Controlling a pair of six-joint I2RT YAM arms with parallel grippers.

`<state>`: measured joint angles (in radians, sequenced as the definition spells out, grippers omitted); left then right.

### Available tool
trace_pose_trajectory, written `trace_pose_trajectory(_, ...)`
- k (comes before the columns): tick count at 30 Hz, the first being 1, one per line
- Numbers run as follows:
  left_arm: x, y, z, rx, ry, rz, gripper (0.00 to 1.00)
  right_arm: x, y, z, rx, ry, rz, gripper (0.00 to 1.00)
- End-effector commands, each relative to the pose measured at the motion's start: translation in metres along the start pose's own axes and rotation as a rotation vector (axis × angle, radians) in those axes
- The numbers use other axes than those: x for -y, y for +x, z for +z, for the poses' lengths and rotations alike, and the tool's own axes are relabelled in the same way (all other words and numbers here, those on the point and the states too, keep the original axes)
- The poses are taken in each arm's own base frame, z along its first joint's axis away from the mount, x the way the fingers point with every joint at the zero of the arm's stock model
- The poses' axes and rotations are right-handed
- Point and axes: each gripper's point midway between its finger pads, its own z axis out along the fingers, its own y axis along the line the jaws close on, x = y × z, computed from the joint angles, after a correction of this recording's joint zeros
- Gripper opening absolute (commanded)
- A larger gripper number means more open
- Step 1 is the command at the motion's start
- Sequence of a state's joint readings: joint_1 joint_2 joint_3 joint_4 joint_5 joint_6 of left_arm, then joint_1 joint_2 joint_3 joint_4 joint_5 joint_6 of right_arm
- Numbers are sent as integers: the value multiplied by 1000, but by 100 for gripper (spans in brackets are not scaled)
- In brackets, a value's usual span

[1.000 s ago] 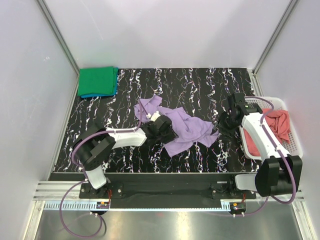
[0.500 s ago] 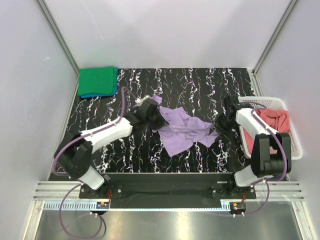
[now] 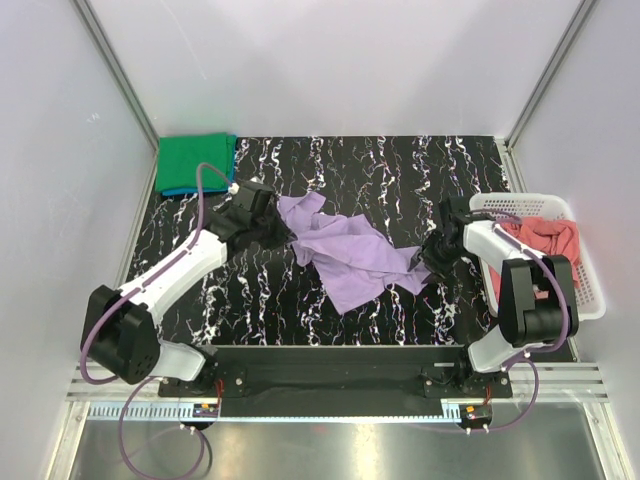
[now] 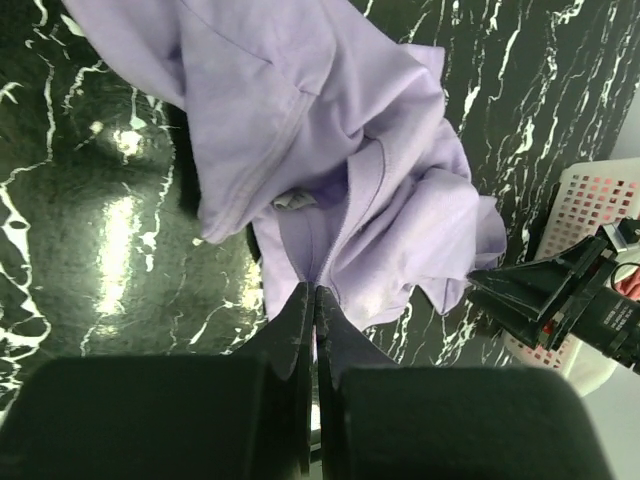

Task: Fold and stack the t-shirts
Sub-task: Flatten the tshirt out

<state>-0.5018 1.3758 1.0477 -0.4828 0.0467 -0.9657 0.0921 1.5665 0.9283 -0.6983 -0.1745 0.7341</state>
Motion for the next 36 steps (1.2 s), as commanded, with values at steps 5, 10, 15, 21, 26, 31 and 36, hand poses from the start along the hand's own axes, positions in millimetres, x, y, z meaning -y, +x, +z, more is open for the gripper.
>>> trace_pose_trajectory(5,-11,-24,-8,17,-3,17,0,8,2,15,20,55,17,54)
trace_pose_trajectory(10,-22,-47,-16,59,-37,26,0,9,-5,18,41,75,9,46)
trace_pose_trajectory(15,-34,-66,-11,61,-66,44,0,-3,-17,8,70,50,-30,8)
trace_pose_trajectory(21,-65,-104,-15,96,-215,113,0,-24,-39,-69,223,8,-96,0)
trace_pose_trajectory(26,-92,-122,-35,115,-313,112,0,8,-65,-108,446,67,-114,0)
trace_pose_trajectory(31,-58,-172,-90,261,-210,58,0,-42,-122,-171,602,-80,-113,0)
trace_pose_trajectory(36,-10,-198,-143,357,-114,66,0,-116,-159,-258,717,-281,-133,0)
